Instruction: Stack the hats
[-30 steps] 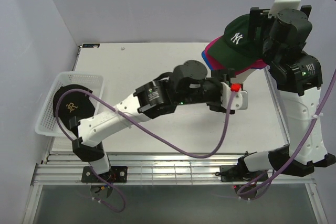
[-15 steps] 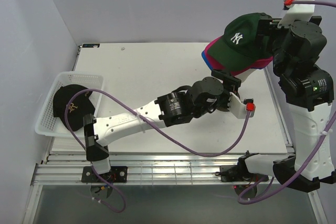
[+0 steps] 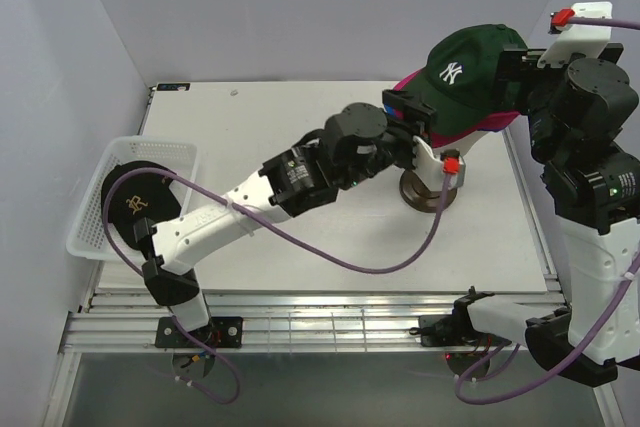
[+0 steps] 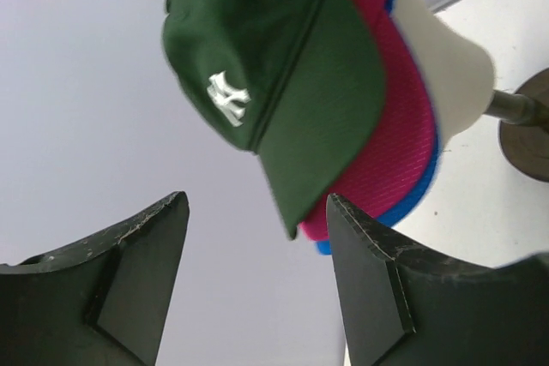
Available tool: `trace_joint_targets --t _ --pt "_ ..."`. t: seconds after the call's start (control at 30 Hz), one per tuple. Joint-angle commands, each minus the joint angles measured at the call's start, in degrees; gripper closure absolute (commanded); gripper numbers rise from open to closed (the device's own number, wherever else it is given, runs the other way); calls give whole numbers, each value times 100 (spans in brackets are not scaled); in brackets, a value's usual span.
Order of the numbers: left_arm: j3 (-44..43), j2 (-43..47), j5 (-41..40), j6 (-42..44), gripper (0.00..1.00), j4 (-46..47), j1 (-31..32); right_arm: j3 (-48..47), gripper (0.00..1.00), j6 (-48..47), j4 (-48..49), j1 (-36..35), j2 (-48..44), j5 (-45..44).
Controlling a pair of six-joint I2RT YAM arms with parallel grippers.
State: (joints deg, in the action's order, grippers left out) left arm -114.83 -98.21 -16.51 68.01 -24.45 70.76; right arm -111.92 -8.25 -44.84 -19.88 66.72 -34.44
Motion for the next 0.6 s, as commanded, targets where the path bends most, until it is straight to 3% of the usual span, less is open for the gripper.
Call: trace_joint_targets --t 0.0,0.07,0.2,0.57 --pt "-321 426 1209 -121 24 -411 -754 -58 0 -89 309 37 -211 -10" --pt "-391 461 2175 -182 25 -543 -1098 -58 0 -107 327 37 -264 -11" --pt "-541 347 3302 1 27 -868 -1722 21 0 -142 371 37 -361 -19" --pt "-225 189 3857 256 33 -947 -1785 504 0 -370 616 45 -642 -55"
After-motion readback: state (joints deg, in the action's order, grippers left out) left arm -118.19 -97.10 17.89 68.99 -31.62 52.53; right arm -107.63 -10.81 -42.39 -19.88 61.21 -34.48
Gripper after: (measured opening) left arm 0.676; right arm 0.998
